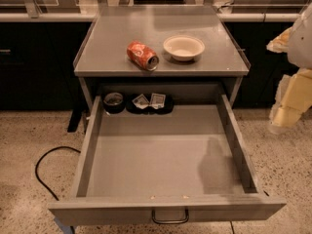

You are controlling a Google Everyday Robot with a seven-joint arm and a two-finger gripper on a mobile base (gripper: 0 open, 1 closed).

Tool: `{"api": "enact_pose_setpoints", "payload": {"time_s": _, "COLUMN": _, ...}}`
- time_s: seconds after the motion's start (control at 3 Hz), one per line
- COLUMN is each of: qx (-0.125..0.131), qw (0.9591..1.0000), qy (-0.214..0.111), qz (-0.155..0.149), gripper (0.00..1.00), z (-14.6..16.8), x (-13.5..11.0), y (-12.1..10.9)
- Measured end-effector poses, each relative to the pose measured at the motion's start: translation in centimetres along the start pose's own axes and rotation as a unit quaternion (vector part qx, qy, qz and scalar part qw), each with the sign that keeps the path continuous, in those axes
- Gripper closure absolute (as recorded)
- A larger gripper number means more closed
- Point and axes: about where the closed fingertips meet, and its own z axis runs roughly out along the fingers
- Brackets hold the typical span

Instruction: Place coke can into top drawer

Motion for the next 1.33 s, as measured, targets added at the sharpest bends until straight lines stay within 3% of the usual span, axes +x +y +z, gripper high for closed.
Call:
{"api": "enact_pose_setpoints", "payload": {"time_s": 0.33, "qx": 0.0, "qw": 1.0, "qy": 0.0, "qz": 0.0, "gripper": 0.0, "z": 0.0, "x": 0.0, "y": 0.0}}
{"api": "enact_pose_setpoints", "payload": {"time_s": 0.67, "qx": 0.033, "qw": 0.9992, "qy": -0.016, "qz": -0.012, "gripper": 0.0, "z": -0.6, "x": -2.1, "y": -1.3}}
{"api": "enact_pose_setpoints", "payload": {"time_s": 1.33, "qx": 0.101, "qw": 0.9909, "qy": -0.079, "qz": -0.041, "gripper": 0.0, "z": -0.2, "x": -8.5, "y": -7.0}}
